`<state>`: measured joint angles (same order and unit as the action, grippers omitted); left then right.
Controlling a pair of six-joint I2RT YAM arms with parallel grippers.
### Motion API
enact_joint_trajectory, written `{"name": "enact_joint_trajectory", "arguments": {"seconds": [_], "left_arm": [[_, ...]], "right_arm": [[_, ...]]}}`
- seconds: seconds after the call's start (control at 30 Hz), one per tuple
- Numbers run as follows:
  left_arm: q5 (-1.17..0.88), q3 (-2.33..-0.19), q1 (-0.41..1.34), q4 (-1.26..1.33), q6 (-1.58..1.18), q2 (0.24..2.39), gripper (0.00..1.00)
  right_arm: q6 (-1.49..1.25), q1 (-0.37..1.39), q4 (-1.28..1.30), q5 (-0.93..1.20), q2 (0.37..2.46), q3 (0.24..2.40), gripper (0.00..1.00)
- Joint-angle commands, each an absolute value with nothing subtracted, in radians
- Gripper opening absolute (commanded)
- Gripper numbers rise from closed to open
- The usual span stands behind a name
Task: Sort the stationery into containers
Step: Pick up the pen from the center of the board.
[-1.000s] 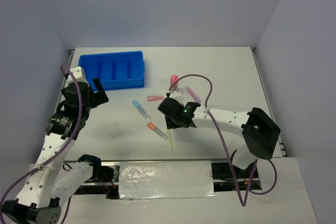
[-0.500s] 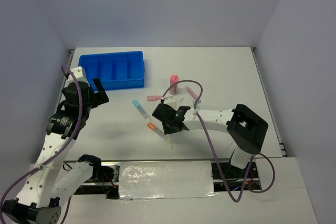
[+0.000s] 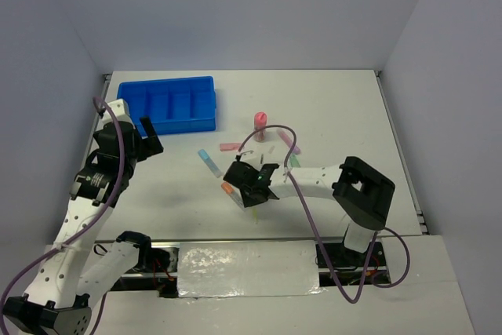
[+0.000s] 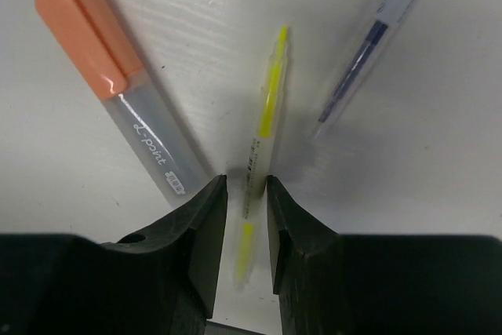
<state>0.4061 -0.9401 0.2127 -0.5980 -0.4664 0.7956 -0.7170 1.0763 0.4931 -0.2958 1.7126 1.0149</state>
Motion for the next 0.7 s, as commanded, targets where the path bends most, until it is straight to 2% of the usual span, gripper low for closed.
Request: {"name": "enact_joint_trajectory", "arguments": {"seconds": [0.0,0.27,0.33,0.4,0.43,0.53,0.63,0.67], "left_arm": [[0.407,-0.954,0.215,-0.561,-0.448,0.792,0.99],[0.405,-0.956,0.215,-0.563,-0.446,0.799,0.99],[0.405,-0.959,0.215,-0.564,-0.449,0.804,0.99],[0.397,-0.965,0.215,-0.566,-0.453,0.808,0.99],[0.388,-0.977,0.215,-0.566,-0.456,0.814,0.99],[0.306,-1.021,0.215,-0.562,-0.480,0.845,0.99],[0.210,-1.080,0.235,-0.546,-0.518,0.914,0.99],[0.207,-1.095,0.305,-0.542,-0.546,0.939,0.99]], "right_arm": [[-0.750,1.106,0.469,-0.282,1.746,1.002,0.34],[-0.781,1.109,0.465,-0.302,1.744,0.959,0.25],[-0.775,1.109,0.475,-0.305,1.741,0.972,0.09],[-0.770,1.109,0.494,-0.319,1.718,0.998,0.00],[-0.762,1.106,0.521,-0.336,1.700,1.009,0.00],[-0.703,1.076,0.563,-0.373,1.545,1.035,0.00],[-0.660,0.953,0.589,-0.377,1.238,1.016,0.00],[-0.647,0.861,0.588,-0.362,1.171,1.002,0.00]]}}
